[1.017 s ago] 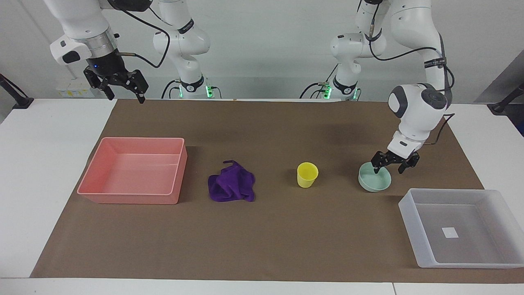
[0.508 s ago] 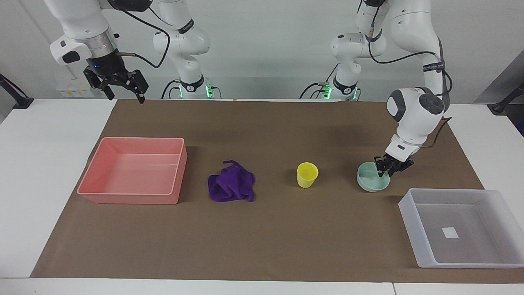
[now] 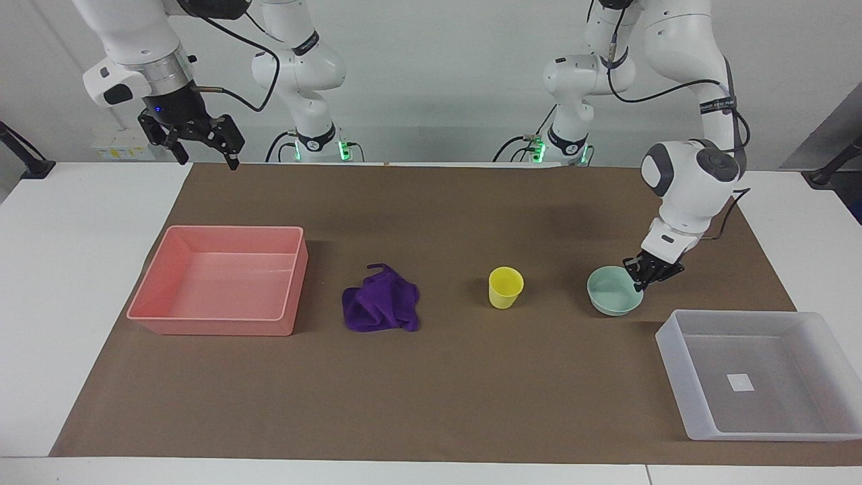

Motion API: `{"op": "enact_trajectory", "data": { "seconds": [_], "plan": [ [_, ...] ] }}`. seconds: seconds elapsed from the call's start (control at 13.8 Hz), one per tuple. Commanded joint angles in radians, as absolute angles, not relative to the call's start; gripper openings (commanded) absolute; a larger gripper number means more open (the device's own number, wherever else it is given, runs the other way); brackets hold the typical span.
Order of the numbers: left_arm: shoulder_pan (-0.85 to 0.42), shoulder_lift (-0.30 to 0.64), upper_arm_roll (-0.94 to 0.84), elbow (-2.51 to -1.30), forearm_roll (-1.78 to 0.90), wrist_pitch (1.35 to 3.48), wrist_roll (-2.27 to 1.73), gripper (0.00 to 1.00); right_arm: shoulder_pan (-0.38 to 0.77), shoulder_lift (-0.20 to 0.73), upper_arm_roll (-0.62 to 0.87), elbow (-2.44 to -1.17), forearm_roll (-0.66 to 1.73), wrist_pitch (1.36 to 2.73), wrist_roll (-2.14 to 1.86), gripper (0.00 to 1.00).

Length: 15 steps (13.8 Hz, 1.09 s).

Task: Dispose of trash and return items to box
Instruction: 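Place the green bowl in the clear box while the right gripper reaches the cloth, then grasp the purple cloth with the right gripper and lift it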

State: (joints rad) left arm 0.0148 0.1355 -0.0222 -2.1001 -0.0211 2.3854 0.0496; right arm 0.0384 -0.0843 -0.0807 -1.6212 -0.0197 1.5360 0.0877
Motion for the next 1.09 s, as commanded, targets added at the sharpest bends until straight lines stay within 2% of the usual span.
{"op": "enact_trajectory", "data": {
  "seconds": [0.0, 0.15, 0.29, 0.44, 0.58, 0.8, 1.02],
  "plan": [
    [0.041, 0.139, -0.028, -1.964, -0.014, 2.252, 0.049, 0.0, 0.04, -0.121, -0.063, -1.702, -0.017, 1.621, 0.063, 1.0],
    [0.077, 0.167, -0.029, -1.898, -0.015, 2.241, 0.051, 0.0, 0.075, -0.111, -0.051, -1.739, -0.015, 1.71, 0.069, 1.0],
    [0.101, 0.196, -0.029, -1.832, -0.017, 2.24, 0.058, 0.0, 0.139, -0.091, -0.049, -1.823, -0.017, 1.854, 0.092, 1.0],
    [0.138, 0.242, -0.028, -1.763, -0.037, 2.241, 0.06, 0.0, 0.19, -0.023, -0.049, -1.835, -0.017, 1.937, 0.165, 1.0],
    [0.181, 0.331, -0.029, -1.611, -0.09, 2.182, 0.06, 0.0, 0.234, 0.05, -0.049, -1.835, -0.017, 2.027, 0.215, 1.0],
    [0.218, 0.512, -0.037, -1.343, -0.094, 2.096, 0.058, 0.0, 0.291, 0.129, -0.048, -1.836, -0.015, 2.132, 0.268, 1.0],
    [0.244, 0.694, -0.051, -1.151, -0.091, 2.088, 0.057, 0.0, 0.342, 0.198, -0.048, -1.836, -0.017, 2.198, 0.313, 1.0]
  ]
}}
